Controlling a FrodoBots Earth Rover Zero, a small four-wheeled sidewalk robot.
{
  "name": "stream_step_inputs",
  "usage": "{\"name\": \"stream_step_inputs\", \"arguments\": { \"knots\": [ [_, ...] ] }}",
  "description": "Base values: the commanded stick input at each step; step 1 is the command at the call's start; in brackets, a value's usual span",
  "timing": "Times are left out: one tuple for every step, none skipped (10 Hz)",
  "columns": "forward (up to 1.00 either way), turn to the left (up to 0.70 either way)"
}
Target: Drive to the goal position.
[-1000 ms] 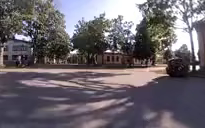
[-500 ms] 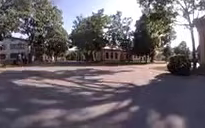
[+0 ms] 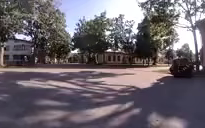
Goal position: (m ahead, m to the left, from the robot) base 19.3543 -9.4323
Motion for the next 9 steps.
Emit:
{"name": "stream_step_inputs", "arguments": {
  "knots": [
    [0.6, 0.0],
    [0.6, 0.0],
    [0.6, 0.0],
    [0.6, 0.0],
    [0.6, 0.0],
    [0.6, 0.0],
    [0.6, 0.0],
    [0.6, 0.0],
    [0.6, 0.0]
  ]
}}
